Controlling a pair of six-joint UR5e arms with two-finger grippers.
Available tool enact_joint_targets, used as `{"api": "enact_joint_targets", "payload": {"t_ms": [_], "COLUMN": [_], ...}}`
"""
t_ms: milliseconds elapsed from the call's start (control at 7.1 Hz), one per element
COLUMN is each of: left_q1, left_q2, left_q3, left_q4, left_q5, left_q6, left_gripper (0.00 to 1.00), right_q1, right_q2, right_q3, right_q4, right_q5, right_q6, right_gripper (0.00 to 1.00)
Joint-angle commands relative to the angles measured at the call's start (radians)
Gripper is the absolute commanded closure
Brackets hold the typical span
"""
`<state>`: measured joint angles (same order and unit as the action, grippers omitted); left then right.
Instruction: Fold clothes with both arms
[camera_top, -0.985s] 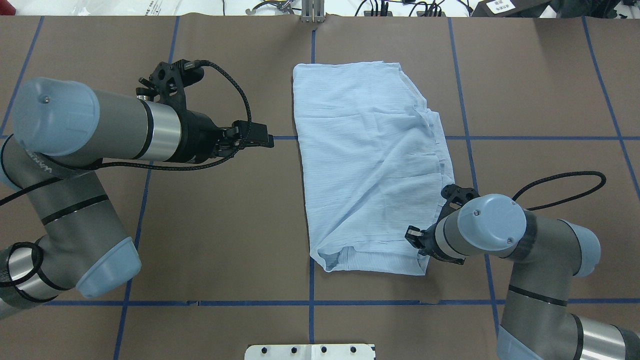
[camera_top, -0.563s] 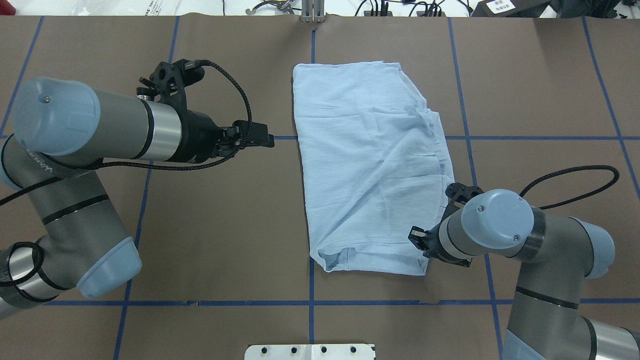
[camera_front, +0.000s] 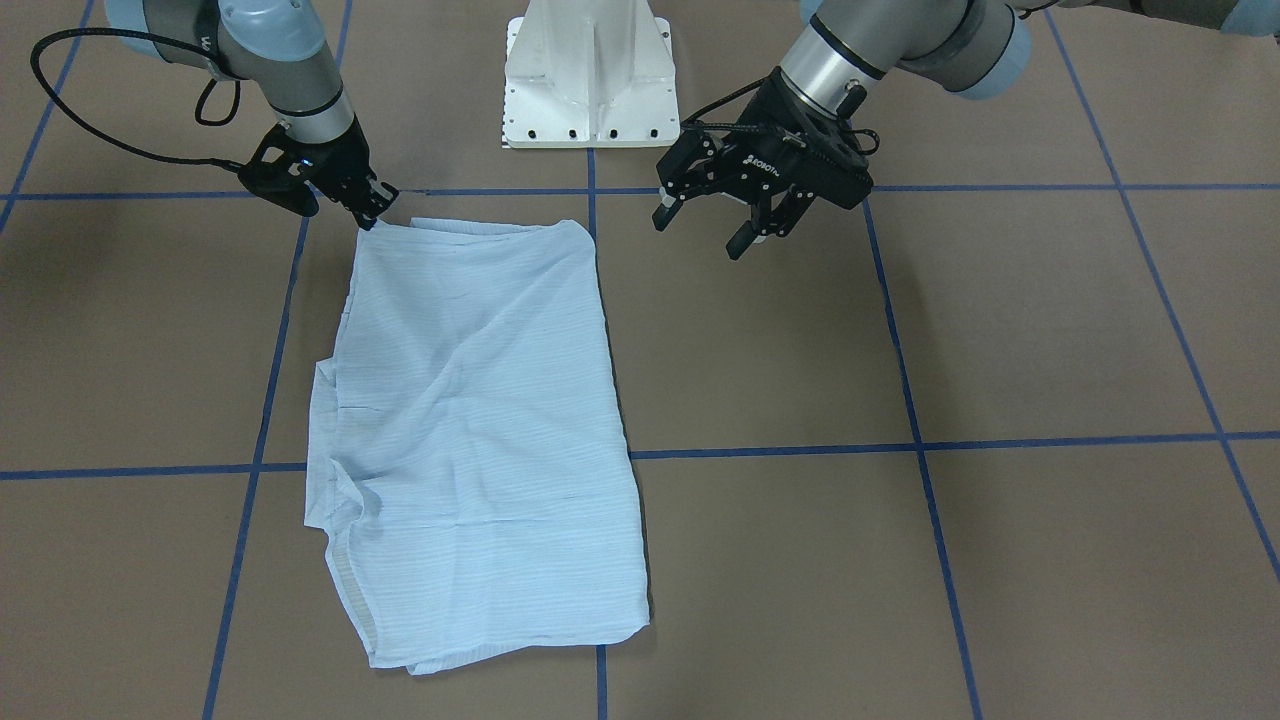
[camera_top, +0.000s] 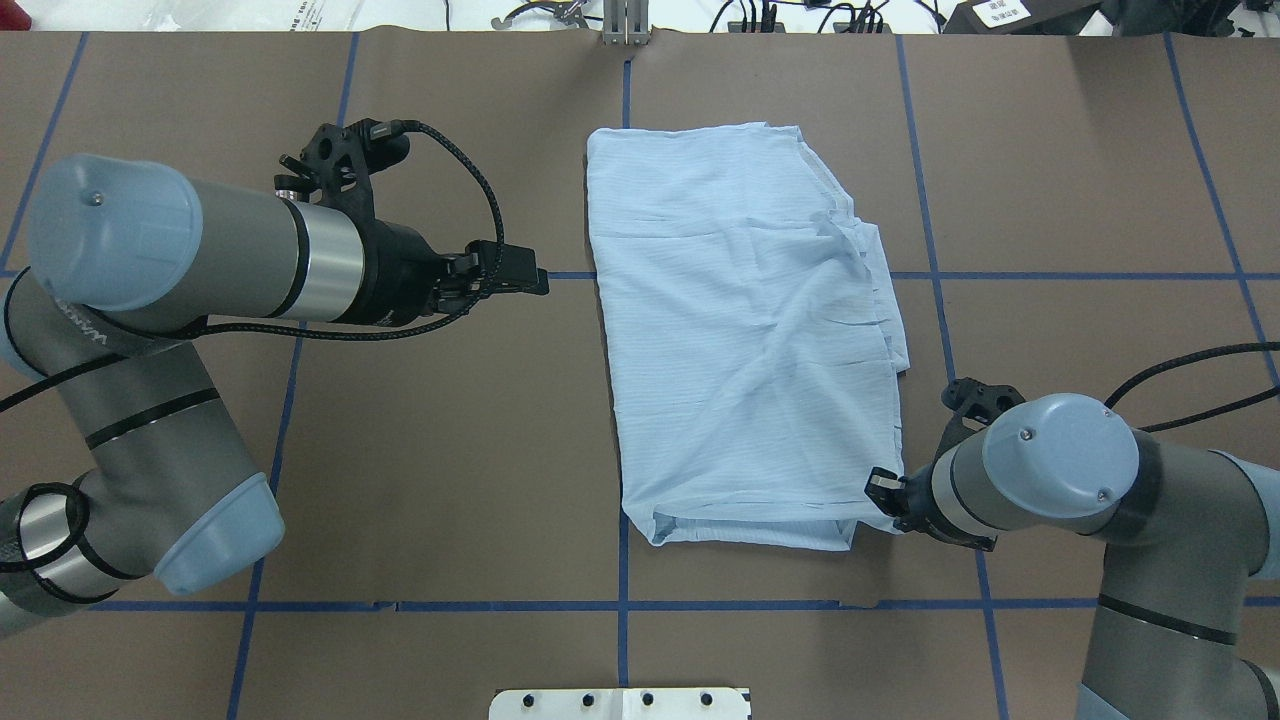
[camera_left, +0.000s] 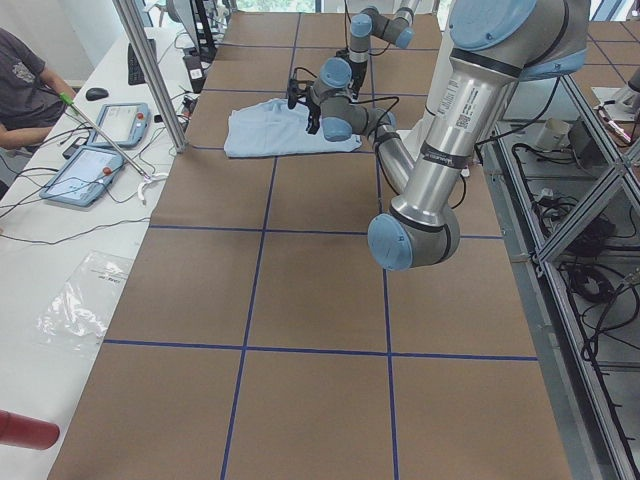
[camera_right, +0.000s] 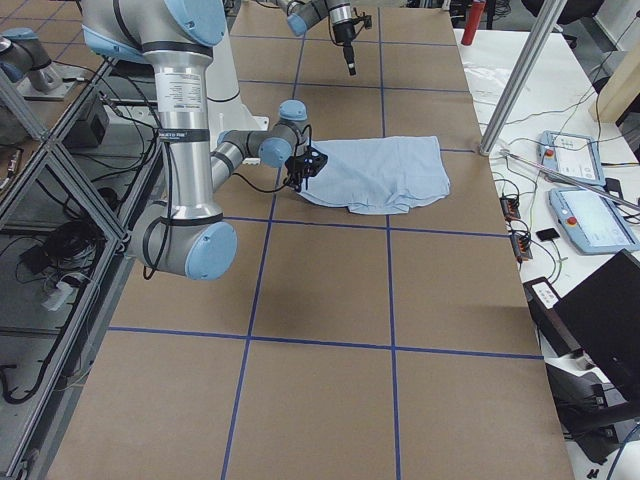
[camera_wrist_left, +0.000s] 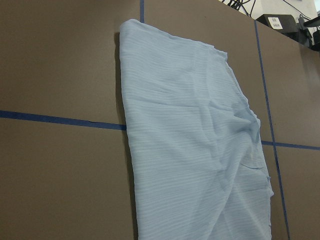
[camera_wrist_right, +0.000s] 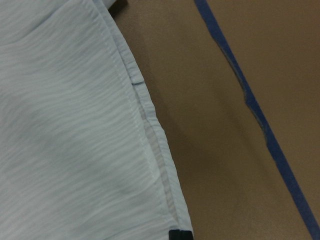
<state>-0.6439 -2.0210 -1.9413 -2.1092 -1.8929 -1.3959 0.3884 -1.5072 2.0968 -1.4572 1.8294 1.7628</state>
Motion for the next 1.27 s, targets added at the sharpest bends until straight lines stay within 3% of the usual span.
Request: {"api": "enact_joint_targets", "payload": {"t_ms": [0,422,563,704,1126], "left_q1": [0.001,0.001,0.001,0.001,0.073], "left_q2": [-0.004,-0.004,-0.004,-0.004,0.001], "left_q3": [0.004,0.004,0.004,0.004,-0.002], "left_q4": [0.0,0.0,0.0,0.0,0.002], "left_q5": [0.002,0.0,0.0,-0.002,0.0], "left_q6": [0.0,0.0,0.0,-0.002,-0.151], "left_gripper": [0.0,0.0,0.0,0.0,0.0], "right_q1": [-0.051,-0.082,-0.082,-0.063,0.047], "right_q2": [-0.04,-0.039,-0.031,-0.01,0.105], "right_q3": [0.037,0.037,0.037,0.039,0.06], "right_q4": [0.0,-0.003,-0.003,-0.002,0.001], "right_q5": [-0.001,-0.004,-0.008,-0.01,0.005], "right_q6": [0.001,0.006,0.006,0.006,-0.002], "right_gripper": [1.0,1.0,0.28,0.0,0.0]}}
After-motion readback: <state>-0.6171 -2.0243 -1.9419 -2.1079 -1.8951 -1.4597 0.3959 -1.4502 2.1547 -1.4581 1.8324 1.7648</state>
